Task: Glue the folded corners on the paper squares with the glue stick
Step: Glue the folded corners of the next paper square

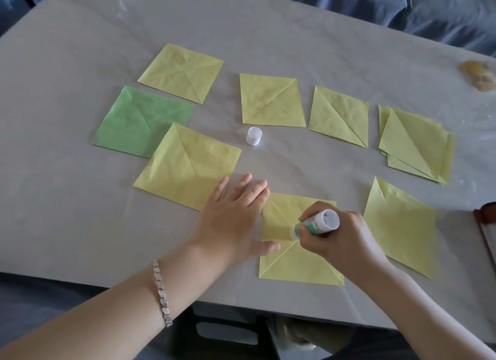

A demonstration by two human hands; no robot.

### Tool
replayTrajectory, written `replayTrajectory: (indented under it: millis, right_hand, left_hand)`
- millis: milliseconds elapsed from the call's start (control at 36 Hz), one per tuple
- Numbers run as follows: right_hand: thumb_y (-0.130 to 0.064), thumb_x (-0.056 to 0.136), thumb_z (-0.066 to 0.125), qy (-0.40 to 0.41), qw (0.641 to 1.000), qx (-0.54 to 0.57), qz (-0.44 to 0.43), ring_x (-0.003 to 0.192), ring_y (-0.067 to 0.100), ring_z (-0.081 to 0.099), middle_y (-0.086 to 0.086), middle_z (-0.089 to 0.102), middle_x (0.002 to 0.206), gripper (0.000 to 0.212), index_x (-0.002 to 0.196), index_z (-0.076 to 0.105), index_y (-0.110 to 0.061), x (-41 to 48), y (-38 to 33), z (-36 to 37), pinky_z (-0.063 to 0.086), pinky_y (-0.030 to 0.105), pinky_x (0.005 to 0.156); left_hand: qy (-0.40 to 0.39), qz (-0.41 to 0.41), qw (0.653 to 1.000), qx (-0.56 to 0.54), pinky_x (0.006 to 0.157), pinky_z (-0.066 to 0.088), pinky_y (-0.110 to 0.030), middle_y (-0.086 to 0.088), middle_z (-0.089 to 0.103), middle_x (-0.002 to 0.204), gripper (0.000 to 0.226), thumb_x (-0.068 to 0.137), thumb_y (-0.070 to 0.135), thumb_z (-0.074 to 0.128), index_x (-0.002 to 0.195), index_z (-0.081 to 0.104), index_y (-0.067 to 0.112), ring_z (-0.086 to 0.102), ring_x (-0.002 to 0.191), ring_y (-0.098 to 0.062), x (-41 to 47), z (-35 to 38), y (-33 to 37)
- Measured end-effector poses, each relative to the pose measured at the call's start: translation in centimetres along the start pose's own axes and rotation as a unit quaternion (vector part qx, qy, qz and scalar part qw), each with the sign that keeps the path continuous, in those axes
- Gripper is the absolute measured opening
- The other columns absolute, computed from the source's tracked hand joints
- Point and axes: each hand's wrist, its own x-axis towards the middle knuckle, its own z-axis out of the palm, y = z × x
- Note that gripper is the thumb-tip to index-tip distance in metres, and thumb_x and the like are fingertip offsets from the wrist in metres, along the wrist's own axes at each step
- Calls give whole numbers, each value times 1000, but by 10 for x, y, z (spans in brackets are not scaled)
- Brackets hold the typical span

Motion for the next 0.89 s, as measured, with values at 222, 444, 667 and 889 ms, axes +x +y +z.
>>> replayTrajectory:
  millis: [222,444,667,889]
  right_hand:
    - [-13,74,70,49,999,-3,-7,44,8,39,-7,46,50,12,70,58,-13,31,2,-6,31,12,41]
    - [-13,71,72,51,999,-10,-8,45,7,38,-8,47,49,13,69,59,-15,21,7,-11,32,14,43]
    - [-14,68,73,9,1000,-6,7,45,6,42,-17,52,51,19,65,57,-23,-7,15,-11,35,13,45]
    - [-14,69,73,19,1000,2,3,44,6,42,-15,50,48,19,65,57,-23,-5,18,-11,35,15,44]
  left_hand:
    - [-7,-2,1000,17,115,-16,-38,15,-12,157,93,84,70,39,151,-3,21,-20,143,-9,0,0,0]
    - [-14,-10,999,43,115,-15,-38,16,-14,156,93,83,72,37,151,-4,22,-21,142,-8,1,0,2]
    - [-8,-16,998,55,115,-13,-39,15,-11,157,94,82,72,40,151,0,22,-19,143,-8,3,-4,7]
    - [55,4,998,-34,113,-18,-31,13,-24,154,81,89,67,22,150,-12,25,-26,139,-4,4,11,26]
